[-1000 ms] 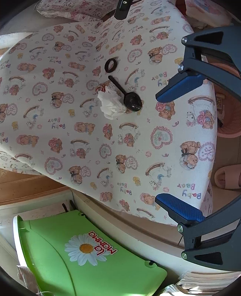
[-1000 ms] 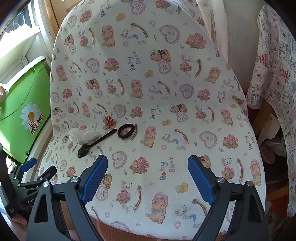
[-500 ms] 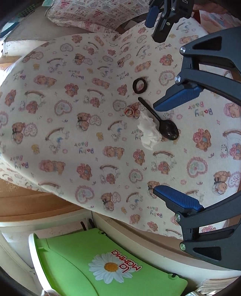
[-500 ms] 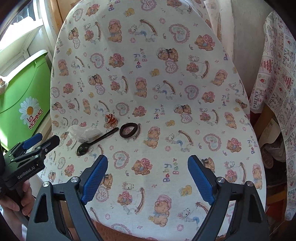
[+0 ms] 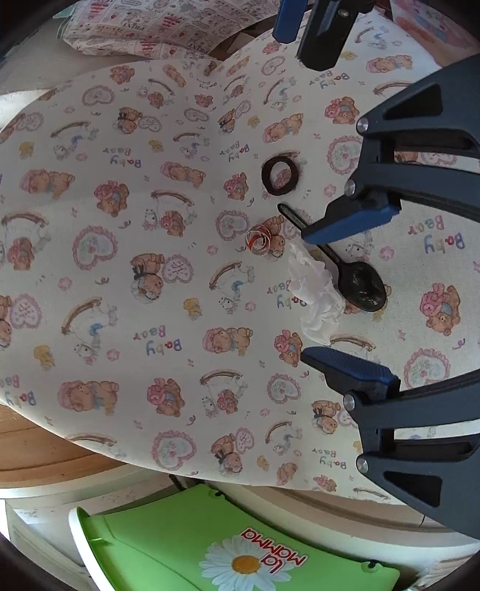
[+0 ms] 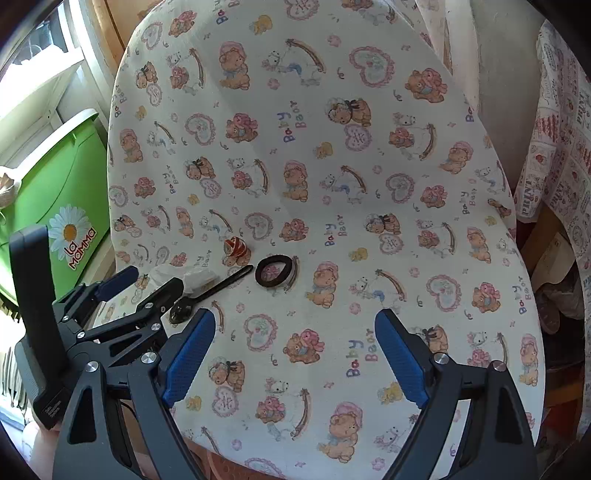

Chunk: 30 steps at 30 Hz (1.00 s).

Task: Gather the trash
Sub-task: 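Pinch the white tissue with the left tool while the right tool grasps the black hair tie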

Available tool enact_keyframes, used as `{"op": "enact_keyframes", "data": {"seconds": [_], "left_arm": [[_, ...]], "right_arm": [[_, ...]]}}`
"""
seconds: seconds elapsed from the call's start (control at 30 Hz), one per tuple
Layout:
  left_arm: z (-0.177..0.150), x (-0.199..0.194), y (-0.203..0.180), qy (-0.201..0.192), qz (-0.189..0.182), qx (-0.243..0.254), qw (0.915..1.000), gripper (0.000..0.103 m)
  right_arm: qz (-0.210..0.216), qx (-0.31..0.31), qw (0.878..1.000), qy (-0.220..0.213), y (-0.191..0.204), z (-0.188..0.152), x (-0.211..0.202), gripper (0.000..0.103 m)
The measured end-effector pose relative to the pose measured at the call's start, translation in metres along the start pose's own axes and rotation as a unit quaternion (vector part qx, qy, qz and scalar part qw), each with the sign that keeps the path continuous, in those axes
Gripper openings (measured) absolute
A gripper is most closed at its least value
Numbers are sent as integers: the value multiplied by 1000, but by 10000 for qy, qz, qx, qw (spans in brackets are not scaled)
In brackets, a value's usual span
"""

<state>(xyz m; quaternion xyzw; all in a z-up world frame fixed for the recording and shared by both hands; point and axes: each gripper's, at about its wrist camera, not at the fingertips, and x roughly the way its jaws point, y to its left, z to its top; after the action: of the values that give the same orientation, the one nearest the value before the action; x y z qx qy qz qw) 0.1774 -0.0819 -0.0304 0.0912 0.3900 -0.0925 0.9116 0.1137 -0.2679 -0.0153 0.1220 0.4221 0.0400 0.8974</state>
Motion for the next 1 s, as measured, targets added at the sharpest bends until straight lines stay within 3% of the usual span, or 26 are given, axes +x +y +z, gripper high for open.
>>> {"op": "enact_keyframes", "data": {"seconds": [0.17, 0.23, 0.37, 0.47, 0.6, 0.63, 0.7, 0.77, 0.83, 0.9, 1.0], "left_arm": [[1, 2, 2, 91, -164, -233, 9996, 24], [1, 2, 2, 152, -49, -213, 9996, 2], [2, -10, 10, 54, -72, -393, 9992, 2], [6, -28, 22, -81, -329, -703, 9970, 2], [10, -49, 35, -290, -512, -908, 9941, 2], [11, -54, 38, -338, -498, -945, 9937, 2], [11, -59, 42, -405, -455, -960, 9935, 2], [10, -61, 45, -440, -357, -931, 9940, 2], [9, -60, 46, -395, -355, -969, 9939, 2], [8, -58, 46, -339, -434, -1024, 9932, 2], [6, -59, 44, -358, -298, -947, 9944, 2]], "right_arm": [[-78, -44, 10000, -29, 0, 1, 1, 90], [-67, -11, 10000, -38, -1, 3, 2, 90], [31, 61, 9999, -75, -2, 8, -1, 90], [40, 63, 9999, -98, -2, 13, -3, 90], [433, 430, 9981, 123, -9, 25, 7, 88], [520, 497, 9972, 208, -9, 29, 11, 86], [651, 551, 9954, 446, -8, 36, 22, 66], [652, 631, 9940, 608, -9, 39, 33, 55], [666, 740, 9927, 680, -9, 41, 41, 53], [650, 637, 9929, 762, -4, 46, 53, 44], [365, 294, 9948, 904, 7, 53, 73, 41]]}}
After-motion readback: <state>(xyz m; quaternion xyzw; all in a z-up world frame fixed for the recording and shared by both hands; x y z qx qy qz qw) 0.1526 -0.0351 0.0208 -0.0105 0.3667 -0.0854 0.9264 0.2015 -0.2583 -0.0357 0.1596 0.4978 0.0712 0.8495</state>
